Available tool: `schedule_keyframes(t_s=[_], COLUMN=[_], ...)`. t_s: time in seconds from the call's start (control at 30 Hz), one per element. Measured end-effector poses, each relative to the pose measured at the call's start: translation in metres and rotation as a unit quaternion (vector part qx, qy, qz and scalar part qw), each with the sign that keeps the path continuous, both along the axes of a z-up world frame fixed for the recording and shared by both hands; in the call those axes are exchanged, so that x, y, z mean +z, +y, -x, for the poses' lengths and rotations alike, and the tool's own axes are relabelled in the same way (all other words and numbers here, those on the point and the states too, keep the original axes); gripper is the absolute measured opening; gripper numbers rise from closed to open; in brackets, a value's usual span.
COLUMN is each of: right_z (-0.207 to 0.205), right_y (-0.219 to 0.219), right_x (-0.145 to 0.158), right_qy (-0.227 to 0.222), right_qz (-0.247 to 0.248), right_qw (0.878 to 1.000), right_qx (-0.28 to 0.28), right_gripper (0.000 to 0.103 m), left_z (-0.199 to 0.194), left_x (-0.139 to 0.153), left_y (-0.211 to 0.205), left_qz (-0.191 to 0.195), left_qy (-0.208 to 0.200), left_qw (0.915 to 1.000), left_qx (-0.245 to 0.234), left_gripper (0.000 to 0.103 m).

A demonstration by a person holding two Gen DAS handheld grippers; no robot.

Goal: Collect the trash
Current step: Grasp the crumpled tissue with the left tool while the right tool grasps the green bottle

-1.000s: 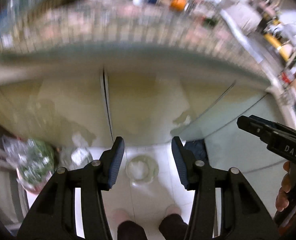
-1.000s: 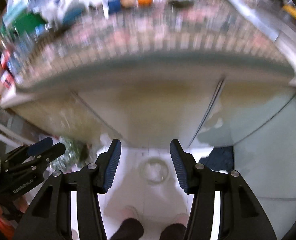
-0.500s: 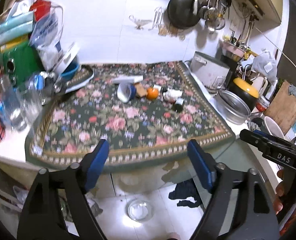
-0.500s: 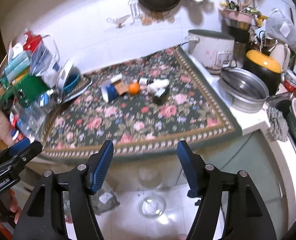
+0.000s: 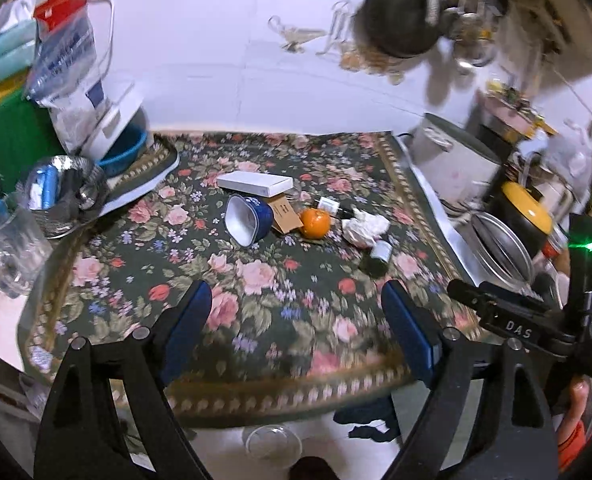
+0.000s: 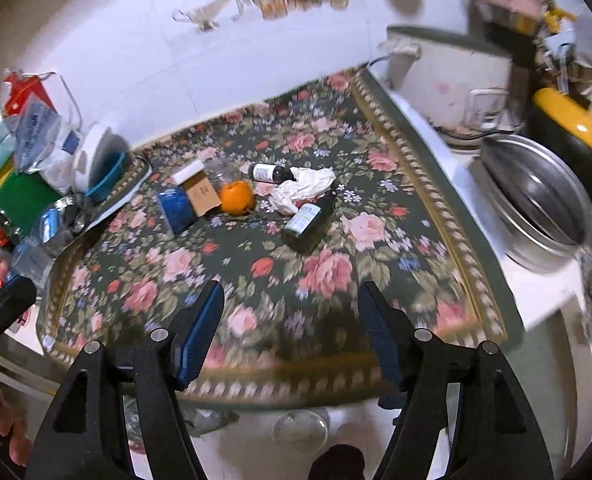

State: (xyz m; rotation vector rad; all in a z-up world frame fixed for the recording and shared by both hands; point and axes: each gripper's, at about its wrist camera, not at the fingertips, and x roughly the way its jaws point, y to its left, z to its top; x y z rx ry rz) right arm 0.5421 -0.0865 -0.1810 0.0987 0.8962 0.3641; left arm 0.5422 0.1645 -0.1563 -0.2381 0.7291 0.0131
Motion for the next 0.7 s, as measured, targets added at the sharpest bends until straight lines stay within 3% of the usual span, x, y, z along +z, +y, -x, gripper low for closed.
schedule_keyframes(t_s=[0.2, 0.37, 0.47, 0.7], right_z=[-0.082, -0.125, -0.136, -0.131], right_y=[0.007, 0.021, 0.029, 0.021], right_x=[-0.037, -0.079, -0.091, -0.094], right_qy=[0.062, 0.13, 0.152, 0.147], right_qz=[-0.003, -0.023, -0.026, 0.0], right_qw=[0.997, 0.99, 0.986, 0.988], right_qx=[0.035, 0.051, 0.057, 0.048], right_gripper=[0.066, 0.066, 0.066, 0.048], left_z=[-0.064, -0.1, -0.12, -0.163], left_x=[-0.02, -0.041, -0.053, -0.071], left_y=[0.0, -0.001, -0.005, -0.022], left_qz=[0.008, 0.019, 0.008, 0.004], left_qy=[0.032, 0.059, 0.08, 0.107], left_qw=[0.9978, 0.9947, 0.9938, 0.9942], left_qx=[0.057, 0.081, 0.076, 0.012], left_gripper=[0.086, 0.086, 0.086, 0.086])
